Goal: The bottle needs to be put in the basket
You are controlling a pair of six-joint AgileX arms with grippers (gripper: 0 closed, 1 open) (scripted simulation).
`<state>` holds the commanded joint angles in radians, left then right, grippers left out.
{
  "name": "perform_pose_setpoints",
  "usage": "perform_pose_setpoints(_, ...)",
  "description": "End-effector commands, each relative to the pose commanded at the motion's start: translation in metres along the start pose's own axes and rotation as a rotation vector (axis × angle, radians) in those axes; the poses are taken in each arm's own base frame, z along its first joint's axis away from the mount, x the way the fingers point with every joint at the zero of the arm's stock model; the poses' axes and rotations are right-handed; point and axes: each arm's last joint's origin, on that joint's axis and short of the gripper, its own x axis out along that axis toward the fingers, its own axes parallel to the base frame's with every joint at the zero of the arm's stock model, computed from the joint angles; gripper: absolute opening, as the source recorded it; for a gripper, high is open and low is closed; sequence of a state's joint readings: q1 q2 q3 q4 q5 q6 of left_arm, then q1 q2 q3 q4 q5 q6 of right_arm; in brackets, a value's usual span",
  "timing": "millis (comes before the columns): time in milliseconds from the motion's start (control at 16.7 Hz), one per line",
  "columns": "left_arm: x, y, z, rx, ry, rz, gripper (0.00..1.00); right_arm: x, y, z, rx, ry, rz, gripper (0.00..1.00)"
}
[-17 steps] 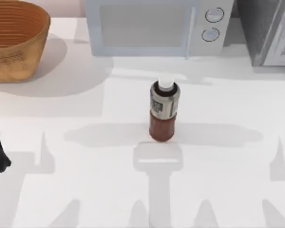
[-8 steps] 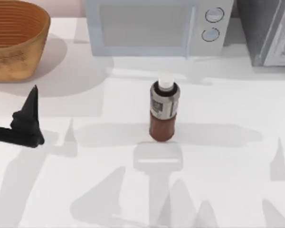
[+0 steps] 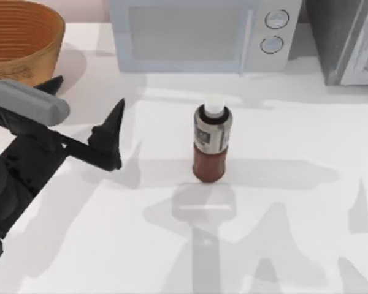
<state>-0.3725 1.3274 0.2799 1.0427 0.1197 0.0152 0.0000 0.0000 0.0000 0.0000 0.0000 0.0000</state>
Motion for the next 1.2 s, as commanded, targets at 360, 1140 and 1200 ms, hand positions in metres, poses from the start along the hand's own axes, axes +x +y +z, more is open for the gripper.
perform_pose_setpoints(360,0.042,-0.028,-0.040,-0.002,-0.009,-0.149,1.00,0.000,0.000,0.000,0.000,0.000,0.000,1.00)
perform_pose_setpoints(1140,0.060,-0.068,-0.108,0.004,-0.002,-0.325,1.00,0.000,0.000,0.000,0.000,0.000,0.000,1.00)
perform_pose_setpoints(1200,0.060,-0.068,-0.108,0.004,-0.002,-0.325,1.00,0.000,0.000,0.000,0.000,0.000,0.000,1.00)
